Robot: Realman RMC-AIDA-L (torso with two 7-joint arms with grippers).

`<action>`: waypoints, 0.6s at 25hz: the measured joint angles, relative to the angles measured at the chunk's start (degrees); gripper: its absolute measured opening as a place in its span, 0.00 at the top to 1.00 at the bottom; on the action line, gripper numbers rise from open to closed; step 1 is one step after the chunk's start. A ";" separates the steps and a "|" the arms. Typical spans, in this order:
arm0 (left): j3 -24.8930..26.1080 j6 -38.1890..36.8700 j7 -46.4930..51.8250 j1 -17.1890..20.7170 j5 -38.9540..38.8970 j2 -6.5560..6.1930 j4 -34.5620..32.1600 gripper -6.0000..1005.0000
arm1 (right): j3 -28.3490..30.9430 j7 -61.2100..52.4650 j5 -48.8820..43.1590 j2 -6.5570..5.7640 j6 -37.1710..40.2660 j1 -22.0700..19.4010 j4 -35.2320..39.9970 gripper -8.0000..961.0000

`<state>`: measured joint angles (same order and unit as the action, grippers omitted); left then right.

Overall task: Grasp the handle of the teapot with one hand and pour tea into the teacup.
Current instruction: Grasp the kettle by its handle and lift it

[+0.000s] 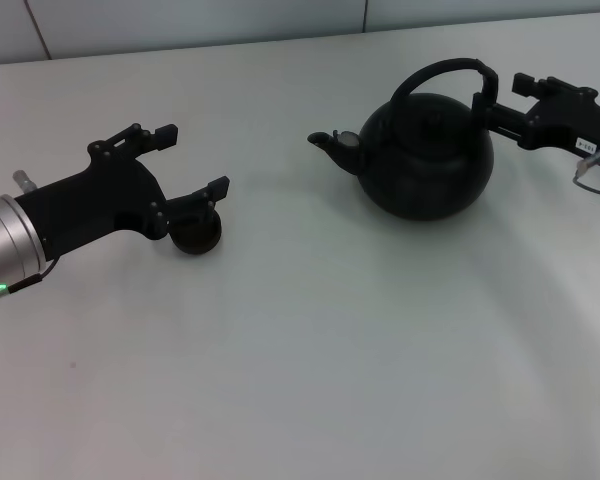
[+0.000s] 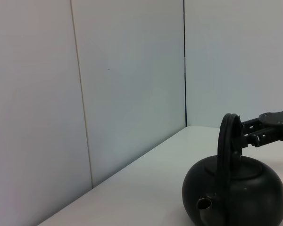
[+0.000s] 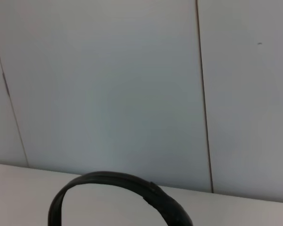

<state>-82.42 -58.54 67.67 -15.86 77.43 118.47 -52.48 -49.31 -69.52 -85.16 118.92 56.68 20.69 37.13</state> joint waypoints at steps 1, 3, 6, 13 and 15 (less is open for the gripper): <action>0.00 0.00 0.00 0.00 0.00 0.00 0.00 0.13 | 0.00 0.00 0.00 0.00 0.00 0.06 -0.04 0.32; -0.02 0.00 0.00 0.14 0.00 0.00 -0.02 0.13 | -0.18 0.00 0.00 0.00 -0.13 0.20 -0.20 0.32; -0.07 -0.03 0.00 0.28 0.00 0.00 -0.11 0.13 | -0.53 0.37 -0.96 0.00 -0.35 0.36 -0.36 0.32; -0.07 -0.08 0.00 0.48 0.00 0.00 -0.31 0.13 | -0.36 2.15 -2.44 0.09 -0.30 1.24 -1.35 0.43; -0.06 -0.13 0.00 0.49 0.00 0.00 -0.33 0.13 | -0.21 2.16 -2.53 0.08 -0.32 1.32 -1.48 0.48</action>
<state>-82.48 -58.67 67.67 -15.37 77.43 118.47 -52.81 -49.53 -67.36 -87.69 119.00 56.36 22.01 35.65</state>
